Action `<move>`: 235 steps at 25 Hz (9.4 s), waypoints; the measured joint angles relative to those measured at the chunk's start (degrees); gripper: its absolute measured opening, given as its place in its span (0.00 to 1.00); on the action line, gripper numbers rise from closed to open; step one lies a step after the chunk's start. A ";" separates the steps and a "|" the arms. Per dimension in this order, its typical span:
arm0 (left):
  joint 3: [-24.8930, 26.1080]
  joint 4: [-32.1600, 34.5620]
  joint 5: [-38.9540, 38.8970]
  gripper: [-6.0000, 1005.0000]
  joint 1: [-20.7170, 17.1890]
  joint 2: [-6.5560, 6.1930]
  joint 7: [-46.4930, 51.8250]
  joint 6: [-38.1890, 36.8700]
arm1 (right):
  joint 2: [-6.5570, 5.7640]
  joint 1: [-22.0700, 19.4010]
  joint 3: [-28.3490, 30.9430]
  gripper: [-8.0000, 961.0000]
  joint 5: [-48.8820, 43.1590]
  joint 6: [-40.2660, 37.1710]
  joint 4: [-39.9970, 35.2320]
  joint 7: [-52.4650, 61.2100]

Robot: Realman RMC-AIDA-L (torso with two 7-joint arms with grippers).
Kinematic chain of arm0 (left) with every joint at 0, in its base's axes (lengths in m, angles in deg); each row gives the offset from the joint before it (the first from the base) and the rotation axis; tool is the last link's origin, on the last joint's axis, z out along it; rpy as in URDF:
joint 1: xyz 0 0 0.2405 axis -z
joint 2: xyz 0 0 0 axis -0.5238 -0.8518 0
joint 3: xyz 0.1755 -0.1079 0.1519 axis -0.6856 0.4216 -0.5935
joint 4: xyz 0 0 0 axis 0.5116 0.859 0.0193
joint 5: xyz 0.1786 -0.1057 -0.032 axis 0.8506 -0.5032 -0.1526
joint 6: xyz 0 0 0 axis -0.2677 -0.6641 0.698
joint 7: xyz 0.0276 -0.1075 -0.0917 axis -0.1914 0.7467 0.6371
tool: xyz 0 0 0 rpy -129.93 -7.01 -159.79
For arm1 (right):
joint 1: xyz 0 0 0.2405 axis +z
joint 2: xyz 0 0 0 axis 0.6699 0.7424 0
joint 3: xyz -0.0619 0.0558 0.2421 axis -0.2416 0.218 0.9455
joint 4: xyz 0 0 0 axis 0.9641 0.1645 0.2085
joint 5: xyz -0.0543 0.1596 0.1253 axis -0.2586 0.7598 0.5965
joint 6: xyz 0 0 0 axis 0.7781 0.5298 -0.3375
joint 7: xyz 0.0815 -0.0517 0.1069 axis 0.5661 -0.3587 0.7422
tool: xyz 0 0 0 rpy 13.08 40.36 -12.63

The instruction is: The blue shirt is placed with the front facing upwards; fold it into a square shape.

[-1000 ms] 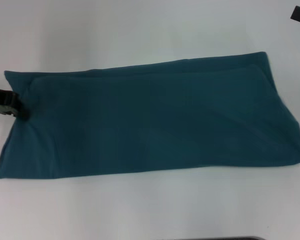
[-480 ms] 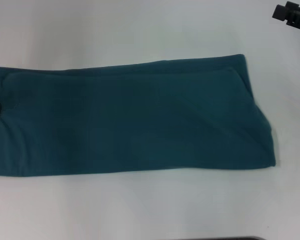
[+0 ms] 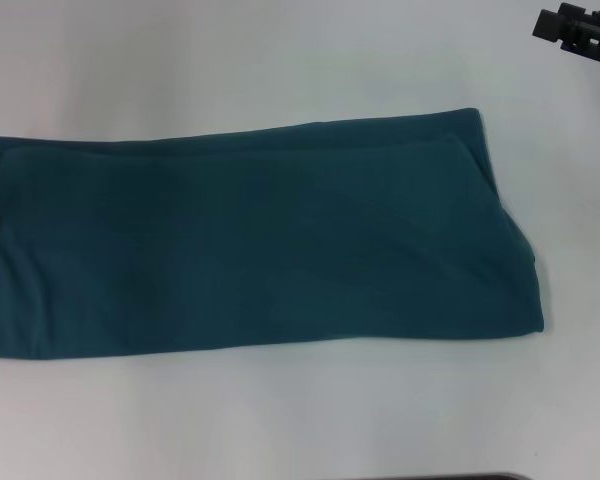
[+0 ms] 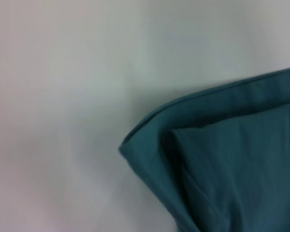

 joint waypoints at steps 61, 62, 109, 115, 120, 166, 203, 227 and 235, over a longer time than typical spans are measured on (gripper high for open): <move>3.07 -37.71 -23.53 0.04 0.68 16.12 14.72 -19.03 | -1.74 0.29 -2.42 0.71 0.00 1.64 0.83 0.52; 3.00 -37.71 -24.20 0.04 0.73 16.31 14.67 -18.75 | -1.75 0.33 -2.44 0.71 0.00 1.64 0.83 0.52; -12.77 -19.09 -39.13 0.04 4.49 16.83 8.06 1.53 | -2.11 1.11 -4.06 0.71 0.00 1.72 0.34 1.49; -13.49 -18.76 -37.30 0.04 6.10 16.68 8.97 2.89 | -2.11 1.11 -4.06 0.71 0.00 1.73 0.41 1.50; -15.95 -15.47 -36.03 0.04 7.83 16.82 9.10 6.67 | -2.11 1.12 -4.07 0.71 0.01 1.73 0.33 1.52; -25.14 -5.03 -41.89 0.27 13.53 17.21 10.61 20.23 | -2.08 0.75 -3.71 0.71 0.39 2.17 0.72 1.53; -7.50 -15.22 -45.81 0.96 -17.21 16.79 -20.73 8.76 | -3.09 1.34 -8.52 0.71 -11.99 7.37 2.83 17.61; -3.40 -8.16 -47.55 0.96 -19.26 15.97 -30.68 3.37 | -2.37 -1.02 -9.04 0.71 -19.52 8.48 -3.85 23.78; -3.02 -8.03 -47.74 0.96 -18.77 15.79 -31.34 3.62 | -2.38 -3.69 -8.91 0.71 -19.52 8.57 -6.36 24.10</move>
